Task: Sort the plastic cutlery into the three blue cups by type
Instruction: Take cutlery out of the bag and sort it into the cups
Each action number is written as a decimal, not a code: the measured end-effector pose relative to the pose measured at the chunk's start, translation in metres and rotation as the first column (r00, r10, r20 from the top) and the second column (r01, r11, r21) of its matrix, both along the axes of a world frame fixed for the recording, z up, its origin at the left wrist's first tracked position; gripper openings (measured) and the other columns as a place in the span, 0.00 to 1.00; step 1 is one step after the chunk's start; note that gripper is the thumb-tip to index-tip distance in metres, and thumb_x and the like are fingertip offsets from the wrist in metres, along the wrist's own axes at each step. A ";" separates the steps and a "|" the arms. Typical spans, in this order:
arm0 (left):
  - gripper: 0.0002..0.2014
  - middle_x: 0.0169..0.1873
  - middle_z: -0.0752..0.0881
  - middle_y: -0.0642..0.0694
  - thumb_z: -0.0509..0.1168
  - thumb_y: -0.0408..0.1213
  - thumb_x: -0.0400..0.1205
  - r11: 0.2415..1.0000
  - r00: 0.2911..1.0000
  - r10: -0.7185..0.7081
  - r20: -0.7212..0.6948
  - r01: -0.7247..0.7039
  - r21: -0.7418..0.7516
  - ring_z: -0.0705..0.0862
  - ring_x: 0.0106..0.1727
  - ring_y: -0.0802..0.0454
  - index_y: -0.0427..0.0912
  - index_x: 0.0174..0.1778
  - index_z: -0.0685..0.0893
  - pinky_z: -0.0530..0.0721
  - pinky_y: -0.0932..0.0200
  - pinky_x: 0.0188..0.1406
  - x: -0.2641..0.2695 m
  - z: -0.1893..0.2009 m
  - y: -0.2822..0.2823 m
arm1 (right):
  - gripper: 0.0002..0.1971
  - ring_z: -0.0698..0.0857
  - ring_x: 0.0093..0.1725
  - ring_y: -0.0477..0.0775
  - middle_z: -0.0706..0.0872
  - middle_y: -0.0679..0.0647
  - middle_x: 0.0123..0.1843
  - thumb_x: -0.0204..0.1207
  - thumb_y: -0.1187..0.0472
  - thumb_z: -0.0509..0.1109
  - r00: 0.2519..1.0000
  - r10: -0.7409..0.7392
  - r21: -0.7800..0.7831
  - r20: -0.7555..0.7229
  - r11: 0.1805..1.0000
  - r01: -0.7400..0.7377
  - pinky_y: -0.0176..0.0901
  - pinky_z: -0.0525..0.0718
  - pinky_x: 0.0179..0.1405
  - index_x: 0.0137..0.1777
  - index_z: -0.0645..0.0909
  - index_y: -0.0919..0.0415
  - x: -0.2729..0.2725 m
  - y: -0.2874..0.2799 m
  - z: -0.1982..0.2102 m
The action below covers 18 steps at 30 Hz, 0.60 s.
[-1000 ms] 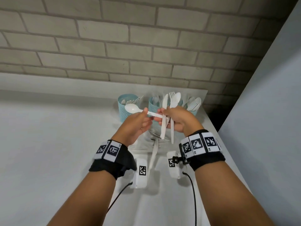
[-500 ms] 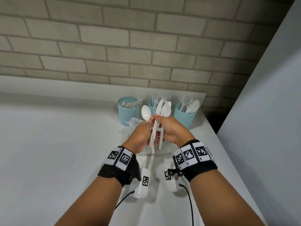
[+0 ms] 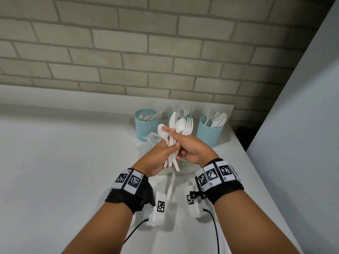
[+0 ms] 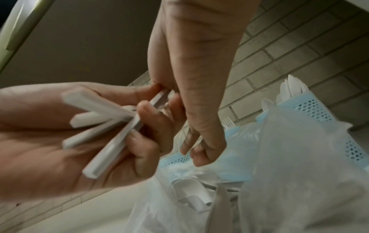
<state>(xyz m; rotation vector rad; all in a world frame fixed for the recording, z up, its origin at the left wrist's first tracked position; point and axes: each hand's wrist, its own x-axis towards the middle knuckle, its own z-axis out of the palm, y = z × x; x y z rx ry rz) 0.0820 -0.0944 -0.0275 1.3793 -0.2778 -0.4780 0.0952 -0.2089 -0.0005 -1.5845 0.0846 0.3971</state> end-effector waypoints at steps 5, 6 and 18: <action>0.08 0.28 0.82 0.49 0.55 0.34 0.87 1.000 1.000 0.020 -0.014 -0.020 -0.009 0.75 0.28 0.57 0.40 0.56 0.77 0.72 0.59 0.34 0.002 -0.004 0.000 | 0.17 0.62 0.12 0.41 0.78 0.53 0.31 0.80 0.52 0.65 1.000 -0.008 0.062 0.002 0.998 0.008 0.33 0.74 0.14 0.67 0.79 0.53 0.001 0.000 -0.005; 0.07 0.27 0.82 0.50 0.55 0.34 0.87 1.000 1.000 0.019 -0.020 -0.019 -0.010 0.75 0.27 0.58 0.41 0.51 0.78 0.71 0.59 0.32 0.001 -0.004 0.000 | 0.17 0.64 0.11 0.41 0.78 0.54 0.32 0.80 0.54 0.65 1.000 -0.010 0.075 0.008 0.997 0.010 0.32 0.74 0.13 0.68 0.79 0.55 0.001 0.000 -0.006; 0.05 0.31 0.77 0.48 0.57 0.32 0.86 0.999 0.996 -0.002 -0.094 -0.002 -0.044 0.71 0.22 0.60 0.39 0.55 0.74 0.71 0.69 0.21 0.003 0.002 0.015 | 0.10 0.83 0.24 0.53 0.84 0.62 0.34 0.79 0.59 0.68 0.996 -0.077 0.258 0.035 0.964 0.066 0.40 0.80 0.21 0.50 0.81 0.68 0.008 -0.007 0.004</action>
